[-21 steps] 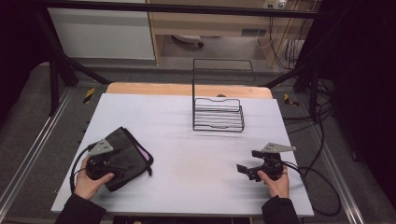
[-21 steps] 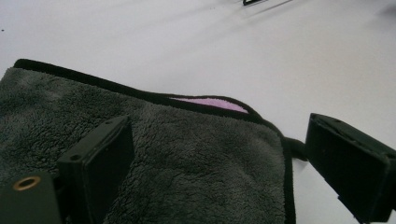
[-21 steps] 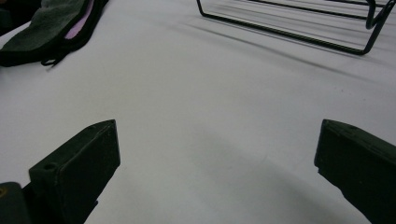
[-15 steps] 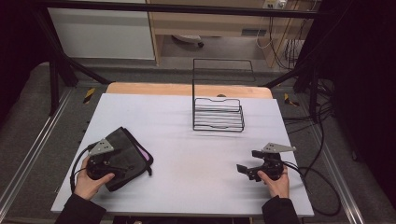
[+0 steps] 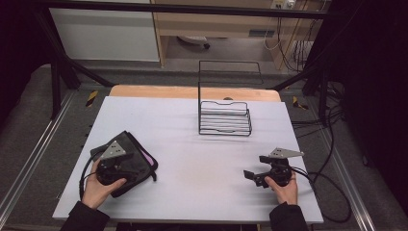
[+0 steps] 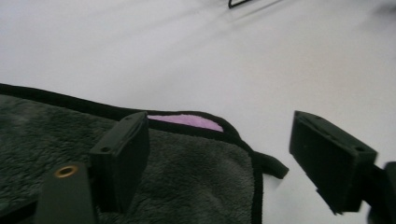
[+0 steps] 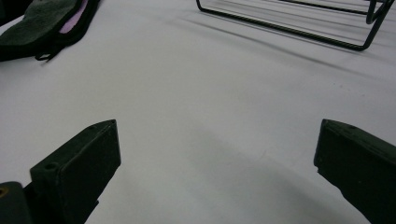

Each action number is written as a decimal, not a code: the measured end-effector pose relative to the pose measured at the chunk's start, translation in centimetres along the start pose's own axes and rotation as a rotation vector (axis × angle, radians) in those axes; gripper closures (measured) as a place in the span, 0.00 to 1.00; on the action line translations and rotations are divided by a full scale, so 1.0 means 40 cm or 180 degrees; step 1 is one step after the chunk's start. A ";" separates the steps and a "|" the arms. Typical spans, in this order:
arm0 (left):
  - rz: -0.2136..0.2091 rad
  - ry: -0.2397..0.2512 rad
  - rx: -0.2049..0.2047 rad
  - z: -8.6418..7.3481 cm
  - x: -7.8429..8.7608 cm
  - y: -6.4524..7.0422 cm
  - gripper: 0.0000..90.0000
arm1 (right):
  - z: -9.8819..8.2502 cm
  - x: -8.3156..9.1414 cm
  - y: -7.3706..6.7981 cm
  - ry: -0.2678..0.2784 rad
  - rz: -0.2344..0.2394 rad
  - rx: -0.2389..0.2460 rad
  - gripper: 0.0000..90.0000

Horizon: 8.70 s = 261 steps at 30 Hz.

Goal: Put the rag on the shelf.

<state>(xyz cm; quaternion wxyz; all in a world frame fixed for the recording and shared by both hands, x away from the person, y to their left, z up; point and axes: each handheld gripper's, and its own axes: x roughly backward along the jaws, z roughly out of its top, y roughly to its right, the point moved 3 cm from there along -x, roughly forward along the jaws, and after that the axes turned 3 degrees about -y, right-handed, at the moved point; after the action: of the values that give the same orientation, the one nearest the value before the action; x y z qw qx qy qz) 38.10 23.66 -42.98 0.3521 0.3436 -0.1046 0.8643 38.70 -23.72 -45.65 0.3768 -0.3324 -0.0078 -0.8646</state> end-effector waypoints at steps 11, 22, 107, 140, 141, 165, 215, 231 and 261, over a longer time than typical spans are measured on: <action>-0.0013 -0.0514 -0.0052 -0.030 -0.051 0.015 0.40 | -0.002 -0.001 0.000 -0.0031 -0.0011 0.0025 0.01; 0.0188 -0.0583 -0.0185 -0.039 -0.076 0.026 0.42 | -0.003 -0.003 -0.001 -0.0045 -0.0002 0.0018 0.02; 0.0478 -0.0609 0.0022 -0.008 -0.116 0.085 0.62 | -0.001 0.001 -0.002 0.0007 0.0063 0.0007 0.02; -0.0223 -0.0263 0.0266 0.021 -0.074 0.081 0.91 | 0.001 -0.003 -0.005 0.0022 0.0135 -0.0017 0.03; -0.0239 -0.0259 0.0254 0.022 -0.076 0.088 0.91 | 0.001 -0.003 -0.005 0.0022 0.0135 -0.0017 0.03; -0.0592 -0.0198 -0.0103 0.134 -0.151 0.250 0.91 | 0.000 0.000 -0.004 -0.0002 0.0108 -0.0007 0.03; 0.0132 -0.0175 0.0643 0.019 -0.095 0.014 0.56 | 0.179 -0.261 -0.175 -0.0282 0.0188 0.0401 0.28; 0.0024 -0.0389 0.0625 0.003 -0.099 0.012 0.95 | 0.249 -0.451 -0.239 -0.0388 0.0258 0.0659 0.93; 0.0137 -0.0325 0.0581 0.053 -0.139 0.003 0.95 | 0.233 -0.422 -0.213 -0.0340 0.0171 0.0125 0.91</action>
<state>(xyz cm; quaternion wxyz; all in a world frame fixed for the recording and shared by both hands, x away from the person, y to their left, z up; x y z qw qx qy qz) 41.98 19.69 -45.12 0.2949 0.4156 -0.0506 0.8590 46.74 -4.25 -46.17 0.4053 -0.3707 -0.0360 -0.8348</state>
